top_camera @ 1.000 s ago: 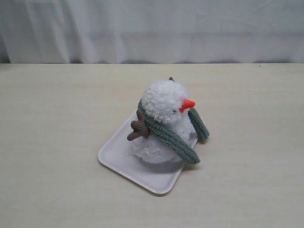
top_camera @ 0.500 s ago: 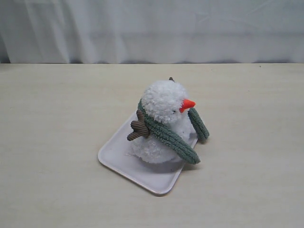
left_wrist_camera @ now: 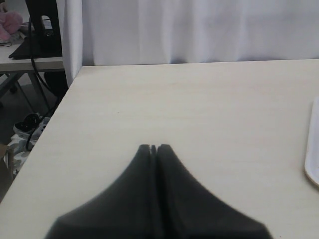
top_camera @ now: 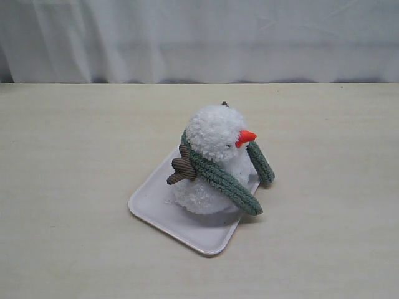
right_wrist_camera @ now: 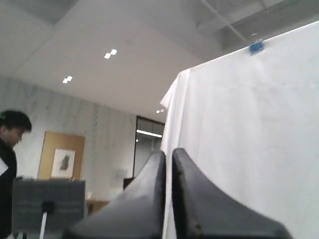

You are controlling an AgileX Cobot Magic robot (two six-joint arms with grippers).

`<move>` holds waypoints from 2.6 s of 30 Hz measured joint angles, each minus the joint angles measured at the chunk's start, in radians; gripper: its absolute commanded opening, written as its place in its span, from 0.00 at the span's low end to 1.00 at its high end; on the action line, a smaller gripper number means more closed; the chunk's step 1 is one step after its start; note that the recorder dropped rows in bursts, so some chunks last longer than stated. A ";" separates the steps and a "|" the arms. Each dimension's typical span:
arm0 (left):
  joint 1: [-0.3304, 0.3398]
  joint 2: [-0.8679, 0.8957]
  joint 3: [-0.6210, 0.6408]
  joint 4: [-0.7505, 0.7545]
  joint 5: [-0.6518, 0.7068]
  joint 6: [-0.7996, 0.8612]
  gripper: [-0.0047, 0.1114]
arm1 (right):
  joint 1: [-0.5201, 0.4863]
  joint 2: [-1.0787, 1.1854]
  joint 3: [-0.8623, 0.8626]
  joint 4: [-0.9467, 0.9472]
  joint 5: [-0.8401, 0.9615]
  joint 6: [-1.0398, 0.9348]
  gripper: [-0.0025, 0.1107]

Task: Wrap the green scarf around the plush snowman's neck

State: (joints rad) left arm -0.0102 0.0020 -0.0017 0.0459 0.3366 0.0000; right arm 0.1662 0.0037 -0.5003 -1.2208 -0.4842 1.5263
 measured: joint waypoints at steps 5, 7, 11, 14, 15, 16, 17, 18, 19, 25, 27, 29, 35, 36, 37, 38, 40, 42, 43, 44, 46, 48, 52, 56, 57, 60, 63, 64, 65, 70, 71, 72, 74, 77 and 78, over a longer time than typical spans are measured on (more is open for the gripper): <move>0.000 0.000 0.000 0.000 0.000 0.000 0.04 | 0.000 0.000 0.083 0.323 0.044 -0.269 0.06; 0.000 0.000 0.000 0.000 0.000 0.000 0.04 | -0.001 0.002 0.109 0.378 0.046 -0.325 0.06; 0.000 0.000 0.000 0.000 0.000 0.000 0.04 | -0.001 0.002 0.160 0.417 0.053 -0.404 0.06; 0.000 0.000 0.000 0.000 0.000 0.000 0.04 | -0.001 0.002 0.196 0.423 0.055 -0.441 0.06; 0.000 0.000 0.000 0.000 0.000 0.000 0.04 | -0.001 0.002 0.205 0.426 0.055 -0.453 0.06; 0.000 0.000 0.000 0.000 0.000 0.000 0.04 | -0.001 0.002 0.217 0.426 0.055 -0.469 0.06; 0.000 0.000 0.000 0.000 0.000 0.000 0.04 | -0.001 0.002 0.228 0.426 0.057 -0.483 0.06; 0.000 0.000 0.000 0.000 0.000 0.000 0.04 | -0.001 0.002 0.236 0.431 0.059 -0.495 0.06; 0.000 0.000 0.000 0.000 0.000 0.000 0.04 | -0.001 0.004 0.244 0.448 0.060 -0.513 0.06; 0.000 0.000 0.000 0.000 0.000 0.000 0.04 | -0.001 0.000 0.293 0.639 0.074 -0.680 0.06; 0.000 0.000 0.000 0.000 0.000 0.000 0.04 | -0.001 0.000 0.311 0.710 0.095 -0.738 0.06; 0.000 0.000 0.000 0.000 0.000 0.000 0.04 | -0.001 0.000 0.331 0.764 0.121 -0.784 0.06; 0.000 0.000 0.000 0.000 0.000 0.000 0.04 | -0.001 0.000 0.403 0.857 0.172 -0.906 0.06; 0.000 0.000 0.000 0.000 0.000 0.000 0.04 | -0.001 0.000 0.418 0.872 0.172 -0.924 0.06; 0.000 0.000 0.000 0.000 0.000 0.000 0.04 | -0.001 0.000 0.430 0.888 0.174 -0.943 0.06; 0.000 0.000 0.000 0.000 0.000 0.000 0.04 | -0.001 0.000 0.444 0.908 0.174 -0.963 0.06; 0.000 0.000 0.000 0.000 0.000 0.000 0.04 | -0.001 0.000 0.473 0.937 0.176 -0.990 0.06; 0.000 0.000 0.000 0.000 0.000 0.000 0.04 | -0.001 0.000 0.491 0.947 0.180 -0.999 0.06; 0.000 0.000 0.000 0.000 0.000 0.000 0.04 | -0.001 0.000 0.496 0.951 0.180 -1.002 0.06; 0.000 0.000 0.000 0.000 0.000 0.000 0.04 | -0.001 0.000 0.497 0.951 0.180 -1.005 0.06; 0.000 0.000 0.000 0.000 0.000 0.000 0.04 | -0.001 0.000 0.498 0.955 0.188 -1.009 0.06; 0.000 0.000 0.000 0.000 0.000 0.000 0.04 | -0.001 0.000 0.498 0.957 0.206 -1.011 0.06; 0.000 0.000 0.000 0.000 0.000 0.000 0.04 | -0.001 0.000 0.498 1.010 0.231 -1.063 0.06; 0.000 0.000 0.000 0.000 0.000 0.000 0.04 | -0.001 0.000 0.498 1.119 0.246 -1.173 0.06; 0.000 0.000 0.000 0.000 0.000 0.000 0.04 | -0.001 0.000 0.498 1.136 0.254 -1.194 0.06; 0.000 0.000 0.000 0.000 0.000 0.000 0.04 | -0.001 0.000 0.498 1.173 0.275 -1.262 0.06; 0.000 0.000 0.000 0.000 0.000 0.000 0.04 | -0.001 0.000 0.498 1.235 0.296 -1.368 0.06; 0.000 0.000 0.000 0.000 0.000 0.000 0.04 | -0.001 0.000 0.498 1.314 0.315 -1.494 0.06; 0.000 0.000 0.000 0.000 0.000 0.000 0.04 | -0.001 0.000 0.498 1.412 0.330 -1.628 0.06; 0.000 0.000 0.000 0.000 0.000 0.000 0.04 | -0.001 0.000 0.498 1.373 0.409 -1.740 0.06; 0.000 0.000 0.000 0.000 0.000 0.000 0.04 | -0.001 0.000 0.498 1.317 0.455 -1.709 0.06; 0.000 0.000 0.000 0.000 0.000 0.000 0.04 | -0.001 0.000 0.498 1.300 0.484 -1.699 0.06; 0.000 0.000 0.000 0.000 0.000 0.000 0.04 | -0.039 0.000 0.498 1.275 0.546 -1.674 0.06; 0.000 0.000 0.000 0.000 0.000 0.000 0.04 | -0.127 0.000 0.498 1.271 0.605 -1.649 0.06; 0.000 0.000 0.000 0.000 0.000 0.000 0.04 | -0.152 0.000 0.498 1.266 0.641 -1.645 0.06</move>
State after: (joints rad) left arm -0.0102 0.0020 -0.0017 0.0459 0.3366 0.0000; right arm 0.0145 0.0035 -0.0027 0.0452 0.1571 -0.1184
